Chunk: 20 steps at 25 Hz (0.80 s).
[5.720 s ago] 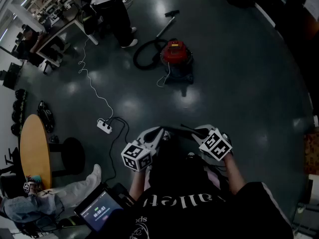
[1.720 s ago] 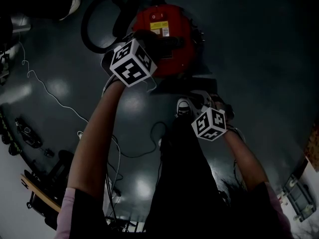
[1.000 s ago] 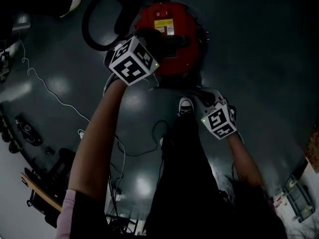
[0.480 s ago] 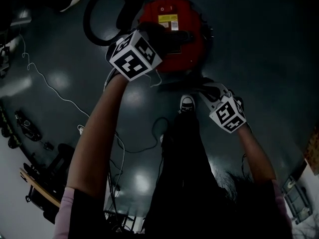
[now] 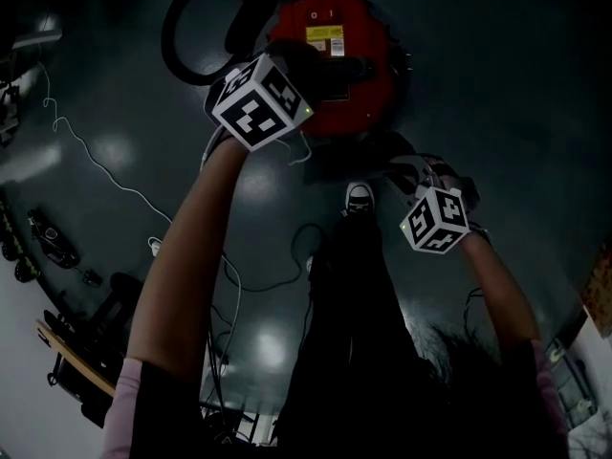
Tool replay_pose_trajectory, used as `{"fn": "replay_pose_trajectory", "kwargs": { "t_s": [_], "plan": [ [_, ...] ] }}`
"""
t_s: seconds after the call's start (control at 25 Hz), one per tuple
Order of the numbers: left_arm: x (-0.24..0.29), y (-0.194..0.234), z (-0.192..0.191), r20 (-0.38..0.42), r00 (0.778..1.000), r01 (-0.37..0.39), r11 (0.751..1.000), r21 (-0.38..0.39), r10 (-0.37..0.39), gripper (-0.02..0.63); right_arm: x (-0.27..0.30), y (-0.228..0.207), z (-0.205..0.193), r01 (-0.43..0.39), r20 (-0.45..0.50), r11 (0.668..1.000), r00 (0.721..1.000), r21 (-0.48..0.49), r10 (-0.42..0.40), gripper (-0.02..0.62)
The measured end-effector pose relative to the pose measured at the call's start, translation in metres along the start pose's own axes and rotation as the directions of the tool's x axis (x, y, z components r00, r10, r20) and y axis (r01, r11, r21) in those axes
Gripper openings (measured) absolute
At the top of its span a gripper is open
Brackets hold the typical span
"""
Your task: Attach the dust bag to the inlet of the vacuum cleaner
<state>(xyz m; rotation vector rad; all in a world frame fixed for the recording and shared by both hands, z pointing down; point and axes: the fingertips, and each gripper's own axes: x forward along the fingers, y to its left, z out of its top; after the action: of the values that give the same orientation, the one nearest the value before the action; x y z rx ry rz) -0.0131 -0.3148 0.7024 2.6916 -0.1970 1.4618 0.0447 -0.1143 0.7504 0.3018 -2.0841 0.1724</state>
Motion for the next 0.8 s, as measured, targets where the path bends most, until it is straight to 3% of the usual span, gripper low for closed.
{"fn": "replay_pose_trajectory", "kwargs": {
  "t_s": [0.08, 0.16, 0.2, 0.24, 0.28, 0.36, 0.4, 0.44, 0.52, 0.6, 0.64, 0.68, 0.8],
  "plan": [
    [-0.001, 0.0, 0.0, 0.001, 1.0, 0.001, 1.0, 0.003, -0.001, 0.192, 0.002, 0.002, 0.004, 0.075, -0.026, 0.979, 0.996, -0.192, -0.081, 0.064],
    [-0.001, 0.0, 0.0, 0.006, 1.0, 0.0, 1.0, 0.003, 0.0, 0.192, 0.005, 0.007, 0.008, 0.108, -0.024, 0.919, 0.992, -0.38, -0.126, 0.066],
    [-0.002, 0.0, -0.001, 0.01, 1.0, -0.002, 1.0, 0.002, 0.002, 0.192, 0.006, 0.008, 0.009, 0.108, -0.022, 0.899, 0.991, -0.424, -0.129, 0.066],
    [-0.002, 0.0, 0.0, 0.015, 1.0, -0.005, 1.0, 0.0, 0.005, 0.192, 0.006, 0.007, 0.011, 0.104, -0.021, 0.902, 0.992, -0.419, -0.124, 0.066],
    [-0.003, 0.001, 0.0, 0.019, 1.0, -0.008, 1.0, -0.001, 0.008, 0.192, 0.005, 0.004, 0.012, 0.1, -0.019, 0.931, 0.993, -0.351, -0.114, 0.066],
    [-0.003, 0.001, 0.001, 0.022, 1.0, -0.012, 1.0, -0.001, 0.012, 0.192, 0.004, -0.003, 0.01, 0.105, 0.0, 0.994, 0.994, -0.029, -0.105, 0.066],
    [-0.002, 0.001, 0.001, 0.019, 1.0, -0.01, 1.0, -0.001, 0.01, 0.192, 0.003, -0.006, 0.007, 0.112, 0.017, 0.981, 0.993, 0.158, -0.116, 0.066],
    [0.0, 0.0, -0.001, 0.014, 1.0, -0.006, 1.0, -0.003, 0.006, 0.192, 0.002, -0.007, 0.002, 0.12, 0.033, 0.941, 0.99, 0.315, -0.138, 0.066],
    [0.0, 0.0, -0.002, 0.009, 1.0, 0.0, 1.0, -0.009, 0.001, 0.192, 0.0, -0.007, -0.004, 0.131, 0.061, 0.83, 0.979, 0.542, -0.195, 0.067],
    [-0.002, 0.001, -0.001, 0.01, 1.0, -0.001, 1.0, -0.012, 0.001, 0.192, -0.001, -0.006, -0.005, 0.135, 0.075, 0.705, 0.963, 0.696, -0.259, 0.069],
    [-0.003, 0.001, -0.002, 0.011, 1.0, -0.001, 1.0, -0.013, 0.002, 0.192, -0.001, -0.006, -0.004, 0.153, 0.062, 0.68, 0.958, 0.717, -0.28, 0.074],
    [-0.002, 0.001, -0.002, 0.012, 1.0, -0.001, 1.0, -0.014, 0.001, 0.192, 0.0, -0.006, -0.002, 0.185, 0.039, 0.705, 0.957, 0.684, -0.288, 0.075],
    [-0.001, 0.001, -0.001, 0.019, 1.0, -0.001, 1.0, -0.011, 0.002, 0.192, 0.0, -0.01, 0.006, 0.216, -0.027, 0.912, 0.975, 0.35, -0.22, 0.075]
  ]
}}
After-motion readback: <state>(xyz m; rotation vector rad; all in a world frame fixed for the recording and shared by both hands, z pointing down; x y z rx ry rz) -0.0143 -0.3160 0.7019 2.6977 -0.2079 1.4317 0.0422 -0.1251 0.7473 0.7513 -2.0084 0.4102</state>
